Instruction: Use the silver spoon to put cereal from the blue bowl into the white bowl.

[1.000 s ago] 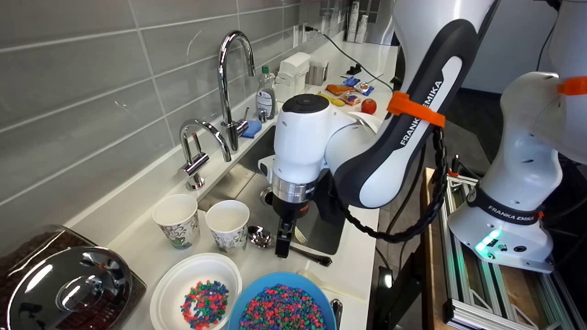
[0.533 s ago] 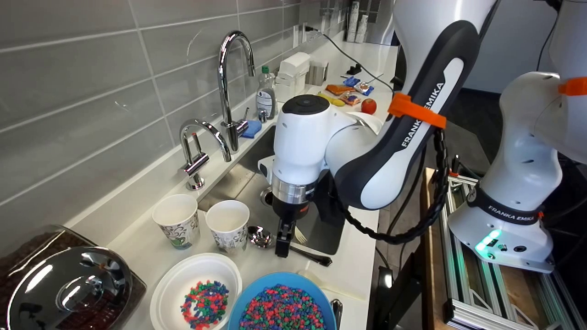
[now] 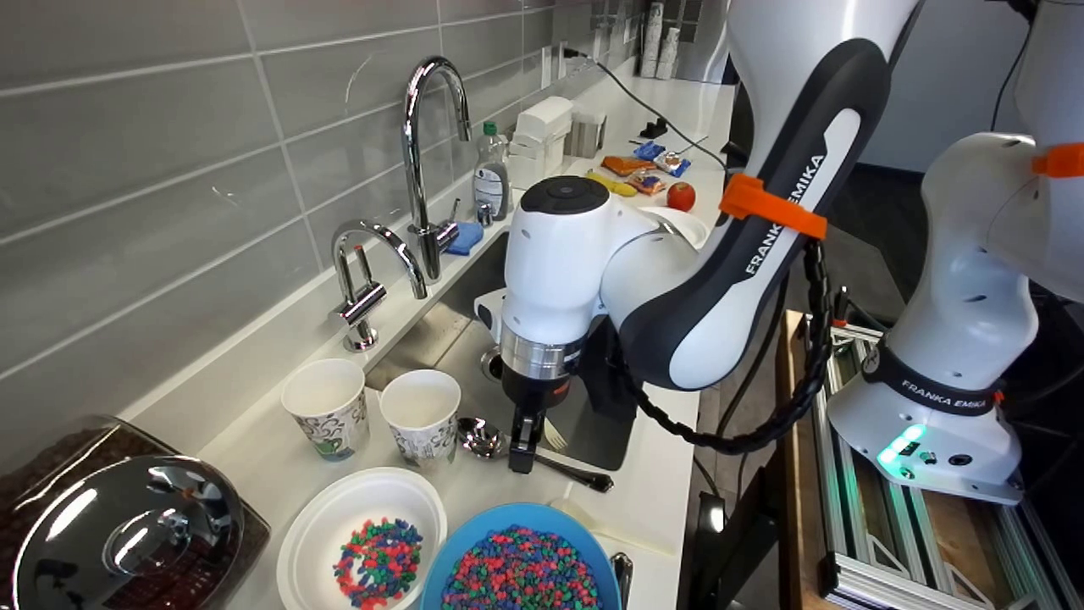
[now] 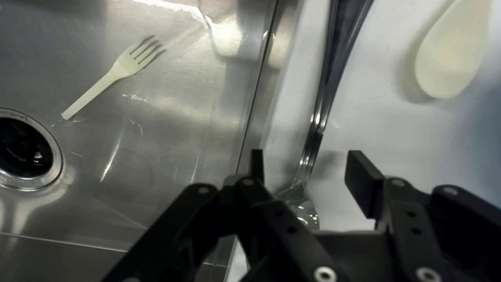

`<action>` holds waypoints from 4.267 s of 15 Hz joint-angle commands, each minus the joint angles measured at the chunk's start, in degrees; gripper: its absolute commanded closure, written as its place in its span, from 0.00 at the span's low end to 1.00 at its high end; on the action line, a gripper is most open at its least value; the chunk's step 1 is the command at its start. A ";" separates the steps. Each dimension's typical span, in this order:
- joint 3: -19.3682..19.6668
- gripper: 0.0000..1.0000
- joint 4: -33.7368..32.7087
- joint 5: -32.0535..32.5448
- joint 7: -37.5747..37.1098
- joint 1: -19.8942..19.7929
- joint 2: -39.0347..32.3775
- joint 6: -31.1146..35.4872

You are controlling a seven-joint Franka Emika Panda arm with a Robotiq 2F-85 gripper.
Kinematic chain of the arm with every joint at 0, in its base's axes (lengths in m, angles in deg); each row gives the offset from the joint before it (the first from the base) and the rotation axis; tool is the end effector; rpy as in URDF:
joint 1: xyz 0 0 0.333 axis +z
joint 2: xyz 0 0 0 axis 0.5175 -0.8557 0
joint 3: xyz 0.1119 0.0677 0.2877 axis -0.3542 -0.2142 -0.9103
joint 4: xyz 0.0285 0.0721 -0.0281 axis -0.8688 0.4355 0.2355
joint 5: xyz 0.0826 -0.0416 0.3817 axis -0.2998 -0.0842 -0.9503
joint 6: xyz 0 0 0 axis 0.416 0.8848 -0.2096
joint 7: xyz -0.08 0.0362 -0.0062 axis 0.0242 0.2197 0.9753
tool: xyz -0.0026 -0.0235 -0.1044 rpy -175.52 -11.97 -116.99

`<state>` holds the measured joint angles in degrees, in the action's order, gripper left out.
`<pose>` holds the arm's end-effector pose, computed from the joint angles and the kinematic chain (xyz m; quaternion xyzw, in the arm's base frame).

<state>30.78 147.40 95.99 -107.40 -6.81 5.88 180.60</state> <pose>0.4354 0.2434 0.1847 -0.9893 -0.1377 -0.0477 0.0086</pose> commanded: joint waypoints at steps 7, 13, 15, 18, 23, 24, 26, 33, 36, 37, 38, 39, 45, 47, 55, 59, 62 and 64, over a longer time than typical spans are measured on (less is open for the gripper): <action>1.10 0.72 -1.25 2.10 -2.15 1.26 -1.62 0.06; 1.28 0.53 -1.43 2.21 -2.13 1.40 -1.73 -0.01; 1.32 0.71 -1.43 2.27 -2.10 1.39 -1.77 -0.03; 1.31 1.00 -1.47 2.23 -2.00 1.33 -1.88 -0.05; 1.17 0.97 -1.72 2.06 -1.70 1.15 -2.15 -0.14; 1.17 0.97 -1.75 2.05 -1.68 1.14 -2.17 -0.14; 1.16 0.97 -1.70 1.90 -1.81 1.11 -2.02 -0.26; 3.78 0.97 0.08 3.80 -5.23 2.41 1.71 -2.74; 4.67 0.97 0.58 6.44 -7.75 3.00 4.20 -7.68; 4.18 0.97 0.74 7.02 -8.26 2.66 5.29 -10.10; 2.80 0.97 0.85 6.56 -7.68 1.71 6.44 -13.08; 1.76 0.97 0.98 6.50 -7.39 1.16 7.74 -15.90; -6.11 0.97 -2.35 3.57 -1.82 -1.24 11.79 -34.08; -8.30 0.97 -4.55 2.73 1.04 -1.74 11.54 -39.38; -12.08 0.97 -15.22 2.15 12.80 -2.63 6.09 -52.46; -12.88 0.97 -20.55 1.36 18.80 -2.64 1.99 -56.31; -13.46 0.97 -23.53 1.34 21.84 -2.31 -0.43 -58.97; -13.98 0.97 -25.52 1.12 23.57 -2.11 -1.91 -60.69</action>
<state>18.00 125.97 98.27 -87.19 -8.62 6.95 123.97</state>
